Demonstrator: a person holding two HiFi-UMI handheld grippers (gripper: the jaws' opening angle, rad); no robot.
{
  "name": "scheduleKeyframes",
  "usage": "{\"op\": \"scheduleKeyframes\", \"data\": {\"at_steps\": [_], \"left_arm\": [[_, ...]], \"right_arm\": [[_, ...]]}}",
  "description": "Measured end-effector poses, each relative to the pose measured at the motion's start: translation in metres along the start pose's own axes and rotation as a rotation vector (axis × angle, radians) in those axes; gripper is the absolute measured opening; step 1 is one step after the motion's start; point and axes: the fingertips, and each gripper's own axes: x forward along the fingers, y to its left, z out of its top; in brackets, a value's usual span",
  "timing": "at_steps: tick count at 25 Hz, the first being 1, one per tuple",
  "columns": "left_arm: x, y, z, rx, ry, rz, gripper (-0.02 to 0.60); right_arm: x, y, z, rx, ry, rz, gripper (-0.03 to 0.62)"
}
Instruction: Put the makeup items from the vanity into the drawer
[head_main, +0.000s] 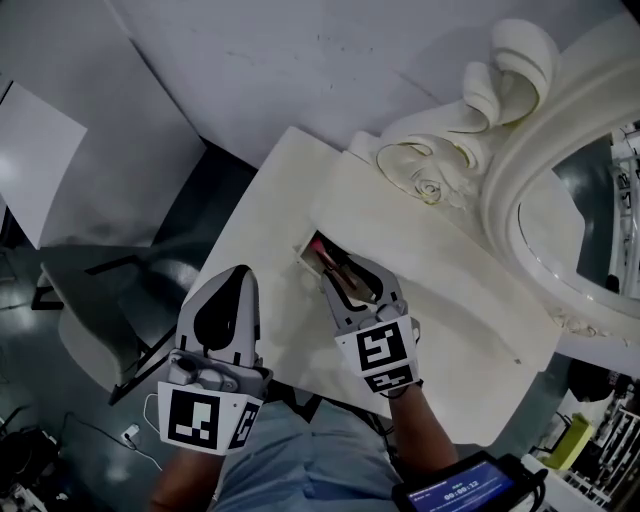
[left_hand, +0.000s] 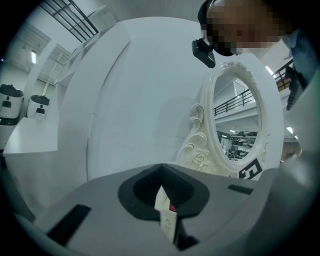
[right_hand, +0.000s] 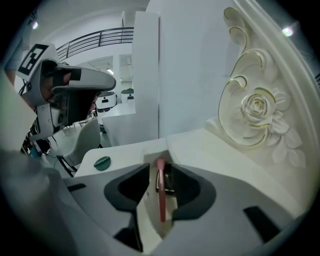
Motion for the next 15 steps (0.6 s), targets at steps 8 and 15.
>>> {"op": "scheduleKeyframes", "data": {"at_steps": [8, 15], "left_arm": [[-0.003, -0.013, 0.004, 0.016, -0.013, -0.033, -0.002], [-0.003, -0.055, 0.012, 0.047, -0.032, -0.13, -0.002]], "right_arm": [[-0.02, -0.008, 0.002, 0.048, -0.053, -0.048, 0.132], [-0.066, -0.031, -0.01, 0.116, -0.094, -0.158, 0.132]]}}
